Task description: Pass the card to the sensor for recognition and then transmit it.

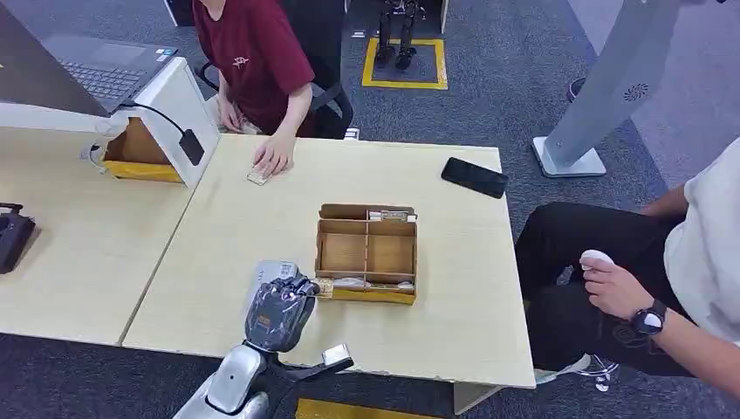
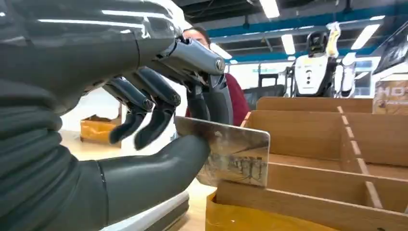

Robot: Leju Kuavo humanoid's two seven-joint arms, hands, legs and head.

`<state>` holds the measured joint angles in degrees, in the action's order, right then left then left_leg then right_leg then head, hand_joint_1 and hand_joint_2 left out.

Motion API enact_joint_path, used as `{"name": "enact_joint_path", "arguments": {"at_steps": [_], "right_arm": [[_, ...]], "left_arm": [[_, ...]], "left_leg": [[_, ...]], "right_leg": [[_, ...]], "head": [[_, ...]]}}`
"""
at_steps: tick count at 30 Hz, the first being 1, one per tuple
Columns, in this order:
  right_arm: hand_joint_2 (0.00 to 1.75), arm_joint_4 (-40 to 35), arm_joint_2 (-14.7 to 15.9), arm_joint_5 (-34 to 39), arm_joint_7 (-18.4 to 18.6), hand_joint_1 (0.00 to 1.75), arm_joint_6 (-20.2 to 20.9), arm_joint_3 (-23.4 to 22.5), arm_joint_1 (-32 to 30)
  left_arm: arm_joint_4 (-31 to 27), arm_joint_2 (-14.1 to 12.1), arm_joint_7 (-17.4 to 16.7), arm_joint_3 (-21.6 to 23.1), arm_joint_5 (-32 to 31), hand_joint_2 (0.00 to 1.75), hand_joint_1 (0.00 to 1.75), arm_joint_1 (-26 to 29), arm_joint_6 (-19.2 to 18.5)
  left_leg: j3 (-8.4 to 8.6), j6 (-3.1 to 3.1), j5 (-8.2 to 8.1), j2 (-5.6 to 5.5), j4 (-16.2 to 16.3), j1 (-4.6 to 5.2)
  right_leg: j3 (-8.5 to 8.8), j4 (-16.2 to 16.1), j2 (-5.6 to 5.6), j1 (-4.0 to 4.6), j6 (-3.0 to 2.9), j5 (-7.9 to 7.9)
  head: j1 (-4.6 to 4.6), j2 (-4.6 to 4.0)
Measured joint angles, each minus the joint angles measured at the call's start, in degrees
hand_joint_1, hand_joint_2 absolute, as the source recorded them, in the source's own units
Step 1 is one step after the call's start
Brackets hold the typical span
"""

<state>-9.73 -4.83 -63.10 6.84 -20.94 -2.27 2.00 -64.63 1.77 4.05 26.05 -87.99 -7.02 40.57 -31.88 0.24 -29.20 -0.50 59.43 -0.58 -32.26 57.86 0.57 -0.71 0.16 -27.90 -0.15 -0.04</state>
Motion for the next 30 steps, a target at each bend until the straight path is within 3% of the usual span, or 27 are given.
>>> {"name": "enact_joint_path", "arguments": {"at_steps": [6, 9, 14, 17, 19, 23, 27, 30], "right_arm": [[0.0, 0.0, -0.02, 0.0, -0.13, 0.0, 0.02, -0.57, 0.0], [0.0, 0.0, -0.02, -0.02, -0.13, 0.0, 0.09, -0.79, -0.01], [0.0, 0.0, -0.02, 0.0, -0.13, 0.0, -0.02, -1.25, -0.05], [0.0, 0.0, -0.02, 0.07, -0.13, 0.0, -0.15, -1.96, -0.11], [0.0, 0.0, -0.04, 0.07, -0.13, 0.0, -0.26, -2.49, -0.14], [0.0, 0.0, -0.04, 0.04, -0.13, 0.0, -0.55, -3.45, -0.31], [0.0, 0.0, -0.04, 0.02, -0.13, 0.0, -0.66, -4.06, -0.38], [0.0, 0.0, -0.04, 0.0, -0.18, 0.0, -0.63, -4.28, -0.4]], "left_arm": [[0.11, 1.05, 1.66, -1.77, 0.61, 1.75, 1.75, 0.58, 0.0], [0.11, 1.75, 4.92, -3.17, 2.8, 1.75, 1.75, 1.0, 0.02], [-0.81, 5.31, 17.91, -8.64, 10.71, 1.75, 1.75, 2.51, 0.04], [-4.4, 7.36, 22.29, -10.05, 15.68, 1.75, 1.75, 3.23, 0.04], [-8.05, 7.24, 19.66, -9.6, 19.02, 1.75, 1.75, 3.29, 0.04], [-15.35, 3.62, 13.22, -6.11, 23.56, 1.75, 1.75, 1.89, -0.11], [-19.89, 0.3, 12.08, -3.58, 24.5, 1.75, 1.75, 1.31, -0.11], [-21.53, -0.78, 11.85, -3.28, 24.5, 1.75, 1.75, 1.24, -0.11]], "left_leg": [[0.0, 0.0, 0.0, 0.0, 0.0, 0.0], [0.0, 0.0, 0.0, 0.0, 0.0, 0.0], [-0.02, 0.0, 0.0, -0.02, 0.01, 0.01], [-0.03, 0.01, 0.0, -0.03, 0.02, 0.01], [-0.03, 0.01, 0.0, -0.01, 0.03, 0.01], [-0.01, -0.01, 0.01, -0.02, 0.02, -0.03], [0.01, -0.03, 0.02, -0.01, 0.01, -0.03], [0.0, -0.03, 0.02, -0.01, 0.01, -0.03]], "right_leg": [[0.0, 0.0, 0.0, 0.0, 0.0, 0.0], [0.0, 0.0, 0.0, 0.0, 0.0, 0.0], [0.0, 0.0, -0.02, 0.0, 0.0, 0.0], [-0.01, -0.01, -0.03, -0.01, 0.0, 0.0], [-0.03, -0.02, -0.01, 0.0, 0.01, 0.0], [-0.02, -0.01, -0.02, 0.0, 0.0, 0.01], [-0.02, 0.02, -0.01, 0.01, 0.0, 0.01], [-0.02, 0.02, -0.01, 0.02, 0.0, 0.0]], "head": [[0.0, 0.0], [0.0, 0.0], [0.0, 0.0], [0.02, 0.0], [0.0, 0.0], [-0.02, 0.0], [-0.02, 0.0], [0.0, 0.0]]}}
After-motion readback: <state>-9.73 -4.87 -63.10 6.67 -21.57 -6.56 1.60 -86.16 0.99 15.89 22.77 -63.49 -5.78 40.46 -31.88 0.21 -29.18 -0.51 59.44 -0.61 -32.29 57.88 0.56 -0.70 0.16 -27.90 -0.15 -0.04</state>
